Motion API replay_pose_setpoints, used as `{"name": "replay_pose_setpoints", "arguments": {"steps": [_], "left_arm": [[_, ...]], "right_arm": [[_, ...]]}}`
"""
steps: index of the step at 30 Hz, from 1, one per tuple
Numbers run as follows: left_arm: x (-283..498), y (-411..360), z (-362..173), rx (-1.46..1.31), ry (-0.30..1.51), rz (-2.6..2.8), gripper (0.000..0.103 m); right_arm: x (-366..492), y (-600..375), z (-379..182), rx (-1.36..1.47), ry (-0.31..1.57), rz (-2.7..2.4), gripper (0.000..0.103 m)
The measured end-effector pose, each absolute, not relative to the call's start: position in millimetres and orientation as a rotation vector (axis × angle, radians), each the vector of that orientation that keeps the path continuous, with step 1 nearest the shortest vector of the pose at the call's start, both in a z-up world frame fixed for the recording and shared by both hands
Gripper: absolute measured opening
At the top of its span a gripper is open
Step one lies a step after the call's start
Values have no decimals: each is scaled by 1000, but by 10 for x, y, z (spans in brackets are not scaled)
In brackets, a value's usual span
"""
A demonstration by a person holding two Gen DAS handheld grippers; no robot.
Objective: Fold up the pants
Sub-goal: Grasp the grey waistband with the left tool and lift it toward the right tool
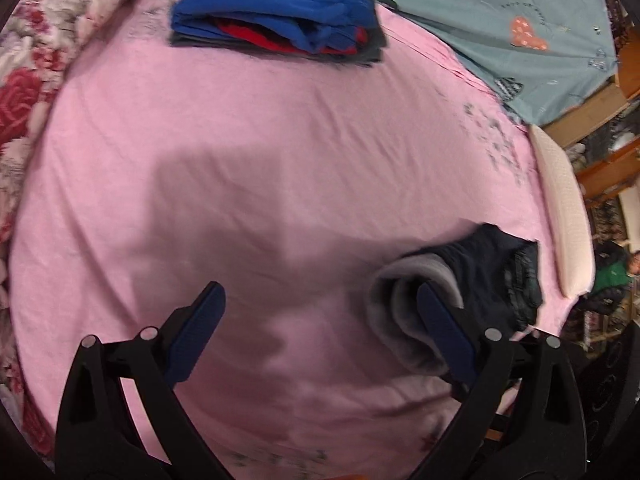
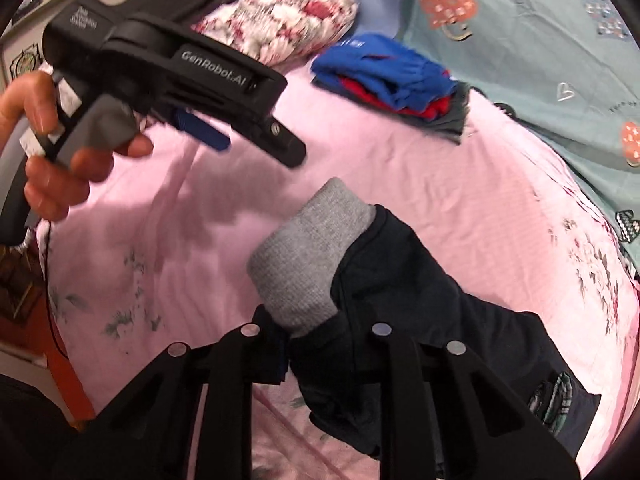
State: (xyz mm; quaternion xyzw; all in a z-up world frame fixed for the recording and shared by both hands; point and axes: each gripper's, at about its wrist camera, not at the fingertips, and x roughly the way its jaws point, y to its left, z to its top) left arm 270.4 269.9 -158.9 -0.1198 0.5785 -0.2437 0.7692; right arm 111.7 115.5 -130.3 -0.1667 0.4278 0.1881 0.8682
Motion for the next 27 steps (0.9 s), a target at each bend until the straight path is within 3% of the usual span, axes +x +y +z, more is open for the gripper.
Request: {"name": "replay_pose_setpoints", "arguments": {"steps": [9, 23, 26, 27], "left_arm": [[2726, 2320, -1931, -532, 1497, -710, 101], [2505, 1929, -1685, -401, 1448, -756, 101], [2507, 1834, -1716, -432, 1432, -752, 91], [2503, 1805, -1697, -438, 1420, -769, 70]], "right_arm": [[959, 1135, -1258, -377, 848, 356, 20], [879, 1018, -1226, -349, 831, 364, 20], [863, 992, -1212, -354, 818, 368, 20], [861, 971, -1197, -353, 812, 369, 20]]}}
